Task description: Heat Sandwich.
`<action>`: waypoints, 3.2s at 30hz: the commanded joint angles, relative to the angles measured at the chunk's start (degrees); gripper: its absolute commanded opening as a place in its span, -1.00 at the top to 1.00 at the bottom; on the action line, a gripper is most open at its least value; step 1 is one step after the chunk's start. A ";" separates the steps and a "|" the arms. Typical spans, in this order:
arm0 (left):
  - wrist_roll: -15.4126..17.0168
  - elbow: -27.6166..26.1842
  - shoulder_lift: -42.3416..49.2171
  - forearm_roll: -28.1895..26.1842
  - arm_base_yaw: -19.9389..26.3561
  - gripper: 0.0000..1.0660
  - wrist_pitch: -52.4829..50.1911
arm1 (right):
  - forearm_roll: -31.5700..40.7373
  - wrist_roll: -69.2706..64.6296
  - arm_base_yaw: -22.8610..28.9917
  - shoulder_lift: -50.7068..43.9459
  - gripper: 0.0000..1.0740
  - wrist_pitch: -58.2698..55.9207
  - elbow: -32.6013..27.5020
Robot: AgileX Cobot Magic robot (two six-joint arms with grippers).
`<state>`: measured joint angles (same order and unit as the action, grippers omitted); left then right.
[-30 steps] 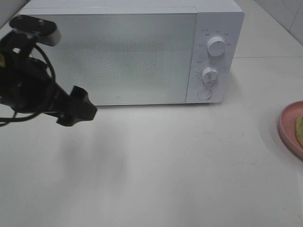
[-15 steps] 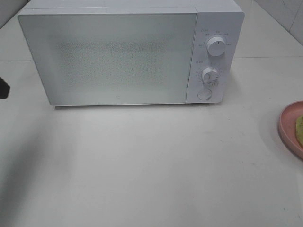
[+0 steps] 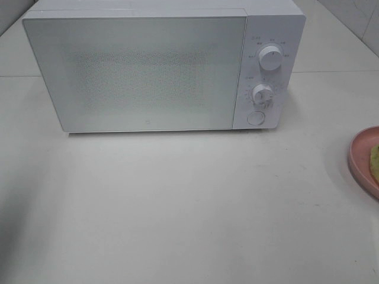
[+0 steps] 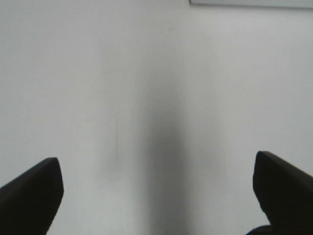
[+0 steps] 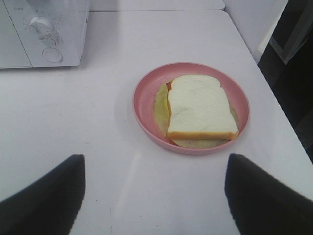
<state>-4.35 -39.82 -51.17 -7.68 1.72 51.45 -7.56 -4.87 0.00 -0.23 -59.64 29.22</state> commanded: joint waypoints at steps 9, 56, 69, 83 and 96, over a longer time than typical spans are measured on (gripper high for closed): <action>0.63 6.07 15.64 2.23 0.06 -0.91 10.43 | 0.06 0.00 -0.11 -1.55 -0.42 0.23 -0.23; 0.63 11.57 52.88 3.04 0.06 -0.90 7.51 | 0.06 0.00 -0.11 -1.55 -0.42 0.23 -0.23; 0.63 11.57 52.88 3.04 0.06 -0.90 7.51 | 0.06 0.00 -0.11 -1.55 -0.42 0.23 -0.23; 0.63 11.57 52.88 3.04 0.06 -0.90 7.51 | 0.06 0.00 -0.11 -1.55 -0.42 0.23 -0.23; 0.63 11.57 52.88 3.04 0.06 -0.90 7.51 | 0.06 0.00 -0.11 -1.55 -0.42 0.23 -0.23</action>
<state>-4.13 -28.42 0.23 -4.30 1.72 59.36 -7.56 -4.87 0.00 -0.23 -59.64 29.22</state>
